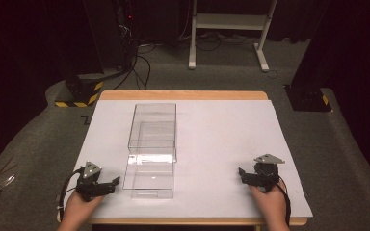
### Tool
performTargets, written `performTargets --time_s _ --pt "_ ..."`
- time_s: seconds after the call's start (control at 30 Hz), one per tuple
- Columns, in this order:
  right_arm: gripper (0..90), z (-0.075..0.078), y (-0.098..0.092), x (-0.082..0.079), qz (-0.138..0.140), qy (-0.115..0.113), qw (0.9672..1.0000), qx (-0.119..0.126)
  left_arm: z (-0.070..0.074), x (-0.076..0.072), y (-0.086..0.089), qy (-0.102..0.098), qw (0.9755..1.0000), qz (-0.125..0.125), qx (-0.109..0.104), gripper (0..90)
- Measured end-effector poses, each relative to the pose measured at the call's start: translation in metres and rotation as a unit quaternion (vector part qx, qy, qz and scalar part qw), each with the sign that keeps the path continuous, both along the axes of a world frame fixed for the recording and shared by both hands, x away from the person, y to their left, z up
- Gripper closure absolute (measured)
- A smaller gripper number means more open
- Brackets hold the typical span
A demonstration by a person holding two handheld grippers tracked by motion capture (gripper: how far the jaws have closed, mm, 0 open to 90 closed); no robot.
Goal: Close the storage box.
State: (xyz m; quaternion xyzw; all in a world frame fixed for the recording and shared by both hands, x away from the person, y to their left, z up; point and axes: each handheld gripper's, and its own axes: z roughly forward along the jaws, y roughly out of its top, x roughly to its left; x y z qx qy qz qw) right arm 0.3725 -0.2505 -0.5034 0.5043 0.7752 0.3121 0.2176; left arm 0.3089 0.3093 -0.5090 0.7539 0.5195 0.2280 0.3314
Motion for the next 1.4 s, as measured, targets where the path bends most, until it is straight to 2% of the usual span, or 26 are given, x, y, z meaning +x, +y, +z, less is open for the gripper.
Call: performTargets --time_s 0.67,0.73,0.93,1.0,1.23,1.4 --pt "13.3 0.0 0.001 -0.001 -0.002 -0.004 1.0 -0.003 0.003 0.004 0.003 0.01 0.9998 -0.013 -0.01 14.9" --pt "13.3 0.0 0.001 -0.001 -0.002 -0.004 1.0 -0.003 0.004 0.005 0.003 0.009 0.9997 -0.014 -0.019 14.8" --pt "13.2 0.0 0.0 0.0 -0.001 -0.002 1.0 -0.001 0.011 -0.003 0.003 -0.022 0.9993 -0.026 -0.014 14.9" --pt "13.1 0.0 0.0 0.0 -0.001 0.0 1.0 0.0 0.016 -0.007 0.003 -0.039 0.9986 -0.028 -0.024 14.9" --pt "13.2 0.0 0.0 0.0 -0.001 0.0 1.0 0.001 0.028 -0.016 0.0 -0.066 0.9964 -0.035 -0.039 15.1" --pt "13.3 0.0 0.0 -0.001 -0.001 -0.001 1.0 0.0 0.039 -0.021 -0.003 -0.091 0.9936 -0.041 -0.051 15.2"
